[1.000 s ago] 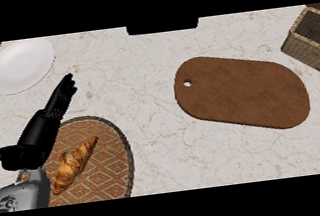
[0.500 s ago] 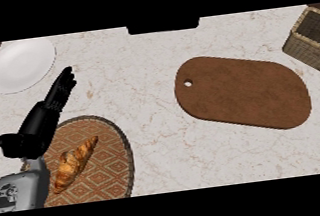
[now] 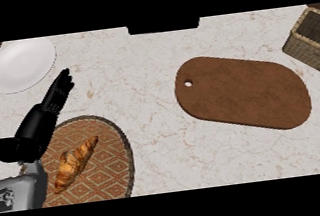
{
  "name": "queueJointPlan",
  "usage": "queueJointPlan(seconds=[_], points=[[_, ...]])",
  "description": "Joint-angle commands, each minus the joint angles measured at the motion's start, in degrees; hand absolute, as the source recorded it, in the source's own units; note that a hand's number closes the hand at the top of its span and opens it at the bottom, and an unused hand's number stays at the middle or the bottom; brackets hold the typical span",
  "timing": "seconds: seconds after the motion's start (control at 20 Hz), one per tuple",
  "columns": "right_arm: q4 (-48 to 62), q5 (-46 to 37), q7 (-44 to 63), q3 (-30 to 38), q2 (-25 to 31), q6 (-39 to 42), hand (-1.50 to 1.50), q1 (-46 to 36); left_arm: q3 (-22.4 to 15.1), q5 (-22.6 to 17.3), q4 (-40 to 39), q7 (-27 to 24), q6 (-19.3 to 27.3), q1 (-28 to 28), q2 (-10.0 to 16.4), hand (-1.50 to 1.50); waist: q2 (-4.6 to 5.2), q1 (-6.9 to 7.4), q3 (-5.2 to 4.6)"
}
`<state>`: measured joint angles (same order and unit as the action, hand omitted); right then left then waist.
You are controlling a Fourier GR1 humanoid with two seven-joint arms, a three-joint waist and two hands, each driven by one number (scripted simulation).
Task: Pick the bell pepper from the cutting board and place it in the basket
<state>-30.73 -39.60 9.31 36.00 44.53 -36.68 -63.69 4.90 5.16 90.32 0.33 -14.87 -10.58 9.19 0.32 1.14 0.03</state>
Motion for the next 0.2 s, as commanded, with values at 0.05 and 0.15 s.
queueJointPlan(seconds=[0.05,0.15], points=[[-1.3,7.1,-0.6,5.5,3.6,2.0,-1.50,1.0,0.1,0.0,1.9,1.0,0.4,1.8,-0.2,0.00,-0.29,-0.67,0.03],[-1.5,8.1,3.3,5.7,5.8,5.9,-1.50,0.8,1.0,-1.3,3.0,2.8,0.2,0.2,0.1,0.00,-0.46,-1.00,-0.01]])
